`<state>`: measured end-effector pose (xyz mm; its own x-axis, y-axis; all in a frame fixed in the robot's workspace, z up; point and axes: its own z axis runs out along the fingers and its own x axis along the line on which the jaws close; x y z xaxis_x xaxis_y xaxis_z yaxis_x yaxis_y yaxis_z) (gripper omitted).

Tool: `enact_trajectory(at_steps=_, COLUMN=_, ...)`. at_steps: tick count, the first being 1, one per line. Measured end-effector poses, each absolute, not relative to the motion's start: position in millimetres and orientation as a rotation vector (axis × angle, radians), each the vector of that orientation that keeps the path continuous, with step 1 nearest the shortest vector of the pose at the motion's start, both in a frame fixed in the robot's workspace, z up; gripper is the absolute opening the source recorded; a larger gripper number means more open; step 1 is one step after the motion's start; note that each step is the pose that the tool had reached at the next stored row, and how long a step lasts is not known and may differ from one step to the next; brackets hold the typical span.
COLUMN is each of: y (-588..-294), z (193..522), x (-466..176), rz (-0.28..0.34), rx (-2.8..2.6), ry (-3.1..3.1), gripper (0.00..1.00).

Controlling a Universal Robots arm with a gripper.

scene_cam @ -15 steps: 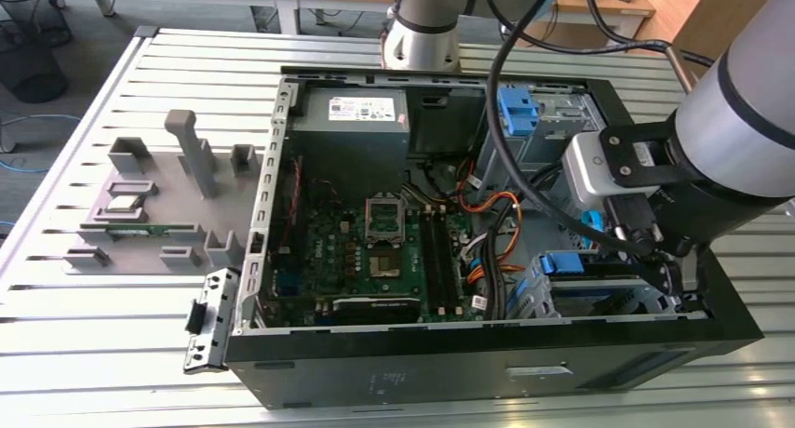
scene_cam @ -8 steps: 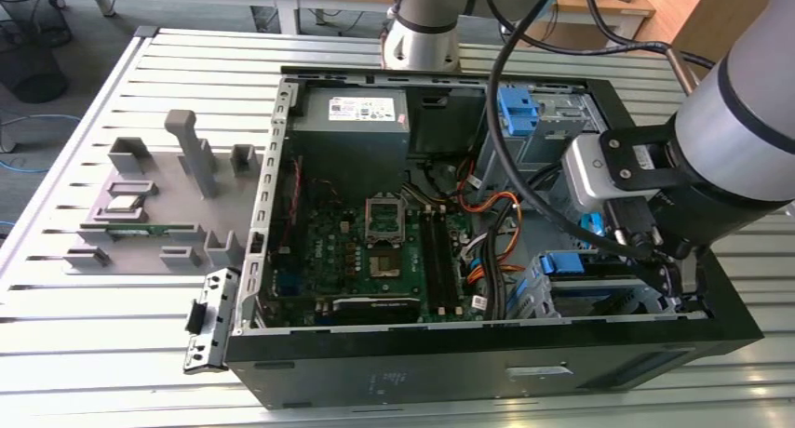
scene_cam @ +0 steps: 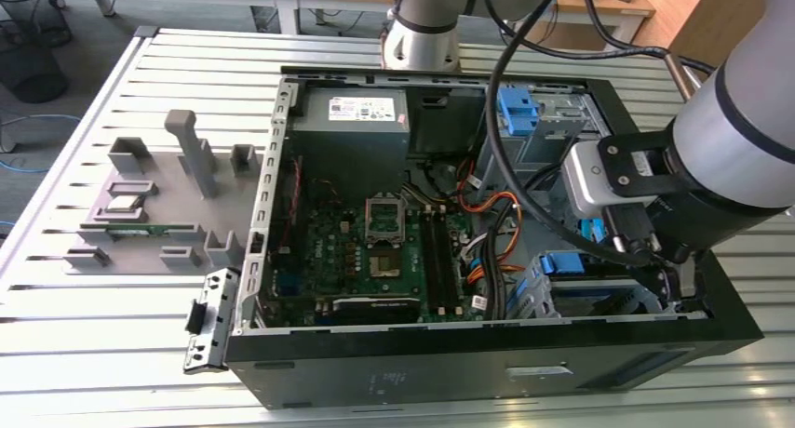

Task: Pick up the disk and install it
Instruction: 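Insert the first disk wire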

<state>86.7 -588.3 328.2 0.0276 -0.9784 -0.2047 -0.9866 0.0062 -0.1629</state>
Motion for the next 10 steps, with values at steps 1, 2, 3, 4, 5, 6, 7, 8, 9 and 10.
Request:
enact_trajectory(at_steps=1, y=-588.5, z=327.9, x=86.7, rz=0.045, rx=-2.047, ry=2.024, gripper=0.16)
enact_trajectory(at_steps=2, y=-588.5, z=327.9, x=86.7, rz=0.045, rx=-2.047, ry=2.024, gripper=0.16)
enact_trajectory(at_steps=3, y=-588.5, z=327.9, x=86.7, rz=0.045, rx=-2.047, ry=2.024, gripper=0.16)
enact_trajectory(at_steps=4, y=-588.5, z=327.9, x=86.8, rz=0.045, rx=-2.047, ry=2.024, gripper=0.16)
enact_trajectory(at_steps=5, y=-588.5, z=327.7, x=86.8, rz=0.046, rx=-2.047, ry=2.024, gripper=0.16)
enact_trajectory(at_steps=6, y=-588.5, z=327.7, x=86.8, rz=0.046, rx=-2.047, ry=2.024, gripper=0.16)
enact_trajectory(at_steps=7, y=-588.5, z=327.7, x=86.8, rz=0.046, rx=-2.047, ry=2.024, gripper=0.16)
enact_trajectory(at_steps=8, y=-588.5, z=327.7, x=86.8, rz=0.046, rx=-2.047, ry=2.024, gripper=0.16)
enact_trajectory(at_steps=9, y=-588.5, z=327.7, x=86.8, rz=0.046, rx=-2.047, ry=2.024, gripper=0.16)
enact_trajectory(at_steps=10, y=-588.5, z=327.7, x=86.8, rz=0.046, rx=-2.047, ry=2.023, gripper=0.16)
